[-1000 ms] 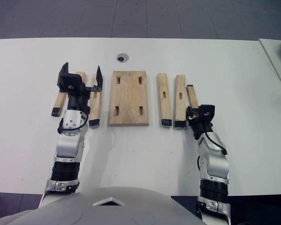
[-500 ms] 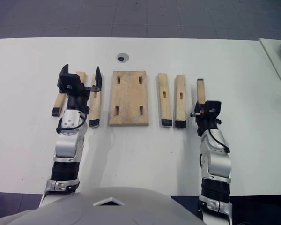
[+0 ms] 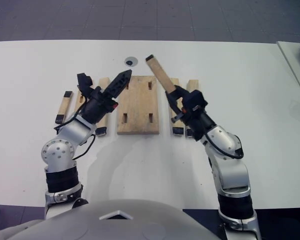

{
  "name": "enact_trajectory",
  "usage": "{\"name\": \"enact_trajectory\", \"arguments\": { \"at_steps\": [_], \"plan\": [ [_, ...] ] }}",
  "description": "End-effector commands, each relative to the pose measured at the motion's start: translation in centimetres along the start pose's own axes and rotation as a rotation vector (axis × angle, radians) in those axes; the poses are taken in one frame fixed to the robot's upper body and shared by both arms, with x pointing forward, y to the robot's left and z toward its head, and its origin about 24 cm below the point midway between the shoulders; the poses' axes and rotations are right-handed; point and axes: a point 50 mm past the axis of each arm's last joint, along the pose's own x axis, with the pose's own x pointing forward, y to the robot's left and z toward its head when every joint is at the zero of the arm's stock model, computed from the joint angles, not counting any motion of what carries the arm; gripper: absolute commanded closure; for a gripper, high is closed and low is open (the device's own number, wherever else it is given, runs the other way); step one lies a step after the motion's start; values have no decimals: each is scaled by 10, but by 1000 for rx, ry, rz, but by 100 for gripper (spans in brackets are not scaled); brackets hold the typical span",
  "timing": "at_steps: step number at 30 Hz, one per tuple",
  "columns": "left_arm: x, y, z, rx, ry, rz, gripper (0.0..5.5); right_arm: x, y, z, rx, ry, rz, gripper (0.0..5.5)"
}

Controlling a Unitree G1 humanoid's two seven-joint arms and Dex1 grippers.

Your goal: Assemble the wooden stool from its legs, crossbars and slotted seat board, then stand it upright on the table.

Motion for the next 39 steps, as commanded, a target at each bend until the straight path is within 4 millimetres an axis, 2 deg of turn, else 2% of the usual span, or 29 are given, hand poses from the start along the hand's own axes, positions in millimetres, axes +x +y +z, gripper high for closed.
{"name": "enact_trajectory", "arguments": {
  "at_steps": [1, 6, 19, 26, 27, 30, 33, 39],
  "plan": [
    [-1, -7, -6, -57, 49, -17, 161, 3, 16, 7, -11, -20, 119, 418],
    [0, -10, -7, -99, 52, -21, 246, 2, 27, 9, -35, -24, 195, 418],
    [-4, -3, 3, -144, 21, 15, 485, -3, 32, 6, -21, 3, 211, 418],
    [-5, -2, 6, -187, 3, 19, 507, -4, 32, 7, -11, -8, 231, 418],
    [-5, -2, 8, -192, -7, 20, 507, -4, 31, 7, -15, -7, 226, 379],
    [-6, 1, 21, -175, -64, 39, 508, -4, 27, 6, -40, 14, 208, 333],
    [-13, 14, 44, -66, -133, 125, 508, -7, 23, -2, -86, 67, 192, 279],
    [-50, 51, 95, 550, -230, 506, 508, -10, 17, -16, -89, 145, 138, 181]
  ]
}}
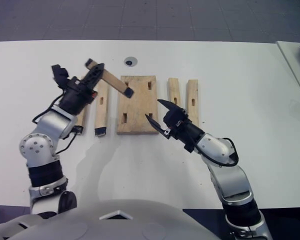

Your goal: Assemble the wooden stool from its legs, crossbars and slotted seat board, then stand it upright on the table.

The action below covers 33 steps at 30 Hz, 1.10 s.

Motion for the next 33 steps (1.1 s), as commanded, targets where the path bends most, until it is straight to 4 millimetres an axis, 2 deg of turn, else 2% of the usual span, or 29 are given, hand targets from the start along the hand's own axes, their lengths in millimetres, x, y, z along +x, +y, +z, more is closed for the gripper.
{"name": "enact_trajectory", "arguments": {
  "at_steps": [1, 6, 12, 21, 25, 29, 33],
  "plan": [
    [-12, 34, 25, 332, -95, 217, 508, -3, -2, -10, 16, 56, -26, 167],
    [-24, 60, 26, 367, -114, 329, 508, -5, 0, -18, 31, 87, -30, 84],
    [-27, 69, 17, 342, -86, 339, 508, -6, -1, -21, 23, 101, -33, 10],
    [-14, 67, 9, 381, -53, 327, 508, -7, 1, -23, 21, 113, -29, 10],
    [-13, 70, 3, 494, 28, 375, 508, -7, 1, -24, 24, 114, -35, 10],
    [-21, 76, -5, 703, 117, 457, 508, -8, 0, -24, 26, 115, -45, 10],
    [-25, 77, -21, 739, 149, 472, 509, -7, 2, -24, 30, 115, -49, 10]
  ]
}}
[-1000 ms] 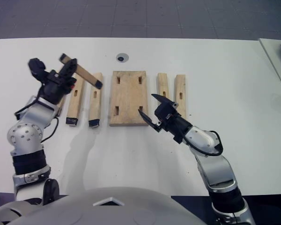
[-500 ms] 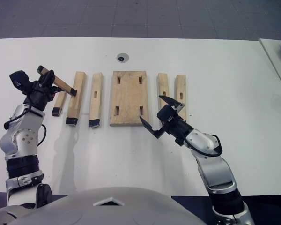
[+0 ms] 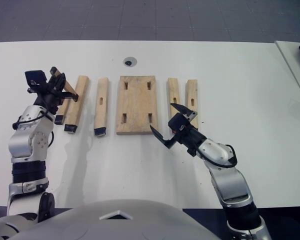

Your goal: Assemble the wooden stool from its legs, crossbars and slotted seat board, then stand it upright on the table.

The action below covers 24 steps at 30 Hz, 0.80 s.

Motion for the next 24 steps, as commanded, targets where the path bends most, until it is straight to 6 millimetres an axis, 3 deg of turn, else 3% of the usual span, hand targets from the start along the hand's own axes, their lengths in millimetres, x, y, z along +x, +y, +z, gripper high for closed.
{"name": "enact_trajectory", "arguments": {
  "at_steps": [1, 7, 17, 18, 20, 24],
  "plan": [
    [-11, -2, -39, 29, 152, 32, 509, -1, 1, -1, 0, 8, -12, 10],
    [-12, 0, -41, -125, 78, 62, 509, -1, -1, -1, -2, 8, -18, 10],
    [-5, -2, -19, -44, -17, 11, 509, 0, -1, -1, -1, 7, -22, 10],
    [-4, -3, -14, -46, -36, 11, 472, 1, -1, -1, -1, 8, -22, 10],
    [-3, -5, -3, -41, -83, -1, 454, 1, -1, -1, -2, 8, -21, 10],
    [1, -4, 58, -5, -258, -26, 380, 1, -1, -1, -5, 10, -21, 10]
  ]
}}
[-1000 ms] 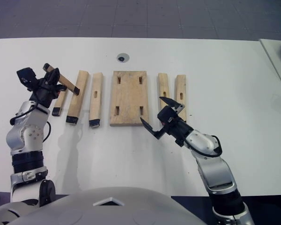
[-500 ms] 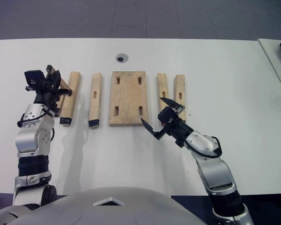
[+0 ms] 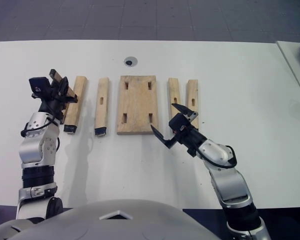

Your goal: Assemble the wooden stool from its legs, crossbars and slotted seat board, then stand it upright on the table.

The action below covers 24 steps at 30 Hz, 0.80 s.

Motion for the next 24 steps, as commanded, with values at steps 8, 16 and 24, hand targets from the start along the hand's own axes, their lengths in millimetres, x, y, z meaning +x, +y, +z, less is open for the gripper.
{"name": "enact_trajectory", "arguments": {
  "at_steps": [8, 16, 24],
  "plan": [
    [43, 10, 159, 68, -313, 9, 247, 2, 2, 0, -13, 5, -5, 10],
    [46, 4, 31, 7, 191, -55, 125, 4, 5, -2, -10, 4, -9, 10],
    [47, 14, 40, 1, 119, 9, 12, 3, 9, -3, -9, 10, -5, 10]
  ]
}}
